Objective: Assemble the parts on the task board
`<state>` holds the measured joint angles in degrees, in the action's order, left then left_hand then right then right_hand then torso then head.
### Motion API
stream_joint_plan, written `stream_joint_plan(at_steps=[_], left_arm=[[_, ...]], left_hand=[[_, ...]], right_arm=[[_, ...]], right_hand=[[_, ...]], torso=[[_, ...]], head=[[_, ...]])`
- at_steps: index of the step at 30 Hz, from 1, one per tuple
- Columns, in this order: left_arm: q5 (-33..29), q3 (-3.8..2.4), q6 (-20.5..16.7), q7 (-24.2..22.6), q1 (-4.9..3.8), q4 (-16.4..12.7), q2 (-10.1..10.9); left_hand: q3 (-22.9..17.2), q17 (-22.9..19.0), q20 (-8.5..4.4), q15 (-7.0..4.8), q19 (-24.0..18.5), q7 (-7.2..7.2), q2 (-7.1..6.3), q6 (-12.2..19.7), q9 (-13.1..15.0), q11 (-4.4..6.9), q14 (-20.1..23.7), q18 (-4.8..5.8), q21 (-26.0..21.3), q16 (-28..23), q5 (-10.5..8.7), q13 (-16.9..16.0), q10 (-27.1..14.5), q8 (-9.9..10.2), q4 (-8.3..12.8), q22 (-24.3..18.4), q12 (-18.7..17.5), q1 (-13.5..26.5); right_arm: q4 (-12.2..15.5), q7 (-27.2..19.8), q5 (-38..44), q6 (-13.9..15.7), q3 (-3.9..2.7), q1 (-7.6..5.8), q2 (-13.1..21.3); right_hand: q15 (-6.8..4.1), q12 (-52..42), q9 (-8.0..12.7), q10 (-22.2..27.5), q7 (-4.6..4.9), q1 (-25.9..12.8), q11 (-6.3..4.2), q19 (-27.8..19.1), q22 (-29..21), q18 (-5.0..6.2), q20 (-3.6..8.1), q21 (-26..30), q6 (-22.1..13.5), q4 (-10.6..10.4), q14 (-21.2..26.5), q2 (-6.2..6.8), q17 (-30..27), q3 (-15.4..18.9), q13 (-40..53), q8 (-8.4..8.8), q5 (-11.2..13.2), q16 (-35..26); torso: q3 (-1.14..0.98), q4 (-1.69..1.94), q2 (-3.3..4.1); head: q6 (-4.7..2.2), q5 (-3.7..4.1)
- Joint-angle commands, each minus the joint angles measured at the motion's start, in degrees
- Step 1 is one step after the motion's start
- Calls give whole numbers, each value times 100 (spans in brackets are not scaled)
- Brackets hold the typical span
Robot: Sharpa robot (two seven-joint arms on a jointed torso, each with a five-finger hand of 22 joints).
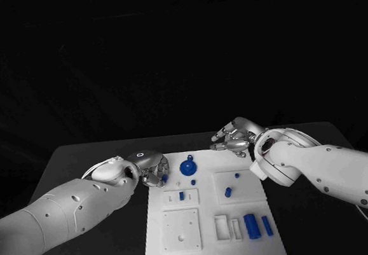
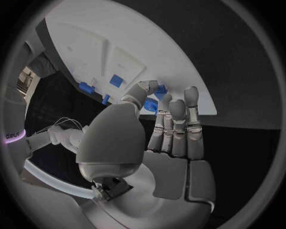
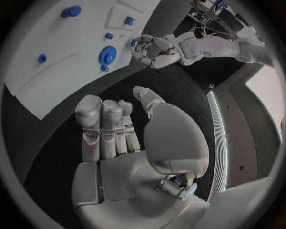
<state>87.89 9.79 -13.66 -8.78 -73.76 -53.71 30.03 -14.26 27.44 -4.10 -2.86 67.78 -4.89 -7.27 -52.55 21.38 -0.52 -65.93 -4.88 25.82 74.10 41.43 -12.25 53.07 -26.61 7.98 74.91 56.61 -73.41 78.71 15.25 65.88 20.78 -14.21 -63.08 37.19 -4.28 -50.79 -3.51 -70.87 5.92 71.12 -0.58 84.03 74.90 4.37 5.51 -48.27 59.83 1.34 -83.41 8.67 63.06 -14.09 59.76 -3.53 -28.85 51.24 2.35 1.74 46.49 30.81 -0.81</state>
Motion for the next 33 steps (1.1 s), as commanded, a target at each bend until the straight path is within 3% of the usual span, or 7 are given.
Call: stream_joint_plan(at_steps=[1, 7, 13, 18, 25, 33], left_arm=[[-49, -54, 95, 36, -40, -111, 25], [-75, -210, 78, 67, -98, -361, 110], [-126, -295, 97, 105, -155, -587, 173], [-205, -347, 139, 145, -218, -803, 224], [-264, -400, 183, 191, -317, -1097, 263], [-285, -442, 219, 236, -409, -1342, 292]], left_hand=[[-7, 32, -1, -7, 44, 0, -1, 12, 17, 0, -38, 13, -43, -61, 30, -6, 65, 44, -37, 113, -58, 37], [-10, 42, -3, -9, 49, -1, -2, 7, 23, 0, -45, 12, -46, -68, 34, -9, 68, 56, -40, 115, -64, 30], [-10, 42, -3, -9, 49, -1, -2, 7, 23, 0, -45, 12, -46, -68, 34, -9, 68, 56, -40, 115, -64, 30], [-14, 52, -3, -8, 51, -3, -3, 3, 29, -1, -47, 12, -52, -86, 37, -11, 69, 73, -46, 114, -75, 26], [-14, 52, -3, -8, 51, -3, -3, 3, 29, -1, -47, 12, -52, -86, 37, -11, 69, 73, -46, 114, -75, 26], [-18, 63, -3, -9, 52, -1, 4, -3, 39, 0, -48, 11, -57, -95, 37, -16, 68, 77, -51, 115, -79, 17]], right_arm=[[-3, -24, -38, 10, 1, 3, -19], [-50, -19, -150, 2, 21, 3, -86], [-96, 3, -379, -19, 90, 3, -140], [-161, 47, -742, -20, 193, 2, -216], [-285, 246, -1477, -26, 370, 2, -378], [-423, 438, -2250, 148, 481, 1, -578]], right_hand=[[-14, -27, -9, -15, 12, -67, 2, 222, 625, 23, -5, 31, 3, -18, -23, -8, -1, 11, 1, -2, -18, 15], [-17, -34, -9, -18, 7, -76, -1, 224, 626, 22, -3, 30, 22, -33, -26, -18, 5, 5, 5, -2, -17, 22], [-17, -34, -9, -18, 7, -76, -1, 224, 626, 22, -3, 30, 22, -33, -26, -18, 5, 5, 5, -2, -17, 22], [-18, -31, -8, -1, 6, -83, -1, 221, 625, 20, -2, 36, 29, -44, -20, -28, -2, -3, 4, -2, -18, 10], [-19, -42, -8, 12, 5, -84, 0, 214, 621, 18, 0, 59, 43, -44, -15, -68, -3, -19, 13, -2, -2, 4], [-21, -80, -9, 16, -1, -153, -1, 214, 620, 15, 3, 73, 69, 17, -11, -153, 6, -4, 31, -2, 54, 12]], torso=[[3, 3, 3], [1, -2, 4], [0, 8, 6], [-3, -5, 1], [0, 6, -7], [2, 9, -6]], head=[[-14, -3], [-30, -4], [-45, -8], [-67, -21], [-95, -29], [-133, -42]])
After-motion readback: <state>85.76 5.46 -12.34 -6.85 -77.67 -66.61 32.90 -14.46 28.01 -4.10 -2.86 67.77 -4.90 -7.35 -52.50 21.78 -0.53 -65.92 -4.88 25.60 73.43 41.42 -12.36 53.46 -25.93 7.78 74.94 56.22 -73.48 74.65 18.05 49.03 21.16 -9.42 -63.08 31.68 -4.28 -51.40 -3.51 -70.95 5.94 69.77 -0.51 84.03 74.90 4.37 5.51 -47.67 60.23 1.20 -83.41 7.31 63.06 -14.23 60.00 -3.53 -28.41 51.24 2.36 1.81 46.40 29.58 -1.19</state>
